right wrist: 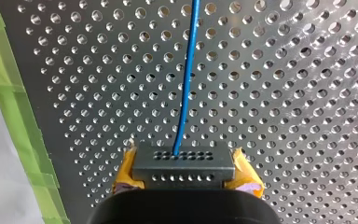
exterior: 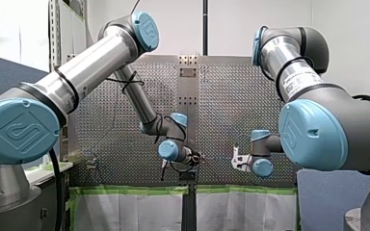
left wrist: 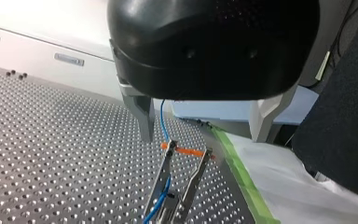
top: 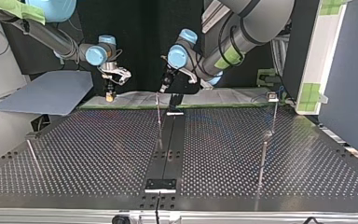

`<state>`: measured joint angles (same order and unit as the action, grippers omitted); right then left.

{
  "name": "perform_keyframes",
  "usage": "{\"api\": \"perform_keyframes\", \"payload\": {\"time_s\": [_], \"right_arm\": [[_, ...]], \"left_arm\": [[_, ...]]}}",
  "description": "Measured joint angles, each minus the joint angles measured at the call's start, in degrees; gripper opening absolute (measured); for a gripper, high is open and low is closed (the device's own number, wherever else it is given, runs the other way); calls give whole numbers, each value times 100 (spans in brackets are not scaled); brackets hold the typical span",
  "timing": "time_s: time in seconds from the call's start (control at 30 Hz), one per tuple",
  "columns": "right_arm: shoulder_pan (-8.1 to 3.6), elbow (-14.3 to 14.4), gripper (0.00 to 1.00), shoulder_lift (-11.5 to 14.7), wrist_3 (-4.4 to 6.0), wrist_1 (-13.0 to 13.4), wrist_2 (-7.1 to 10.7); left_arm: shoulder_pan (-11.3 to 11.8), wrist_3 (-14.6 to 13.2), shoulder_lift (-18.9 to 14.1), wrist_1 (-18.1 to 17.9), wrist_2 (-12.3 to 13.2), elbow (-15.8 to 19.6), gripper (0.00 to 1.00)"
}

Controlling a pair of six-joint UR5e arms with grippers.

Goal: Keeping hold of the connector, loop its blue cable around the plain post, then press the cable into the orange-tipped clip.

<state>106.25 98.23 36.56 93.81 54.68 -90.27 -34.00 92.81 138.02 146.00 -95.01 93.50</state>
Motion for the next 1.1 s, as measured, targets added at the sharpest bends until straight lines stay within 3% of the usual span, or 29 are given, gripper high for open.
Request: {"api": "perform_keyframes", "payload": {"time_s": [0.33,0.6,0.87,1.1], "right_arm": [[1,0,13,-4,0,8,0],[-1,0,13,-9,6,16,0],[-2,0,13,-11,11,17,0],[-3,0,13,-12,-4,-17,0]], "left_arm": [[-4,6,0,2,-117,2,99],[-50,3,0,23,-415,1,99],[-90,-2,0,43,-517,11,99],[-170,-209,-190,-37,-808,232,99]]}}
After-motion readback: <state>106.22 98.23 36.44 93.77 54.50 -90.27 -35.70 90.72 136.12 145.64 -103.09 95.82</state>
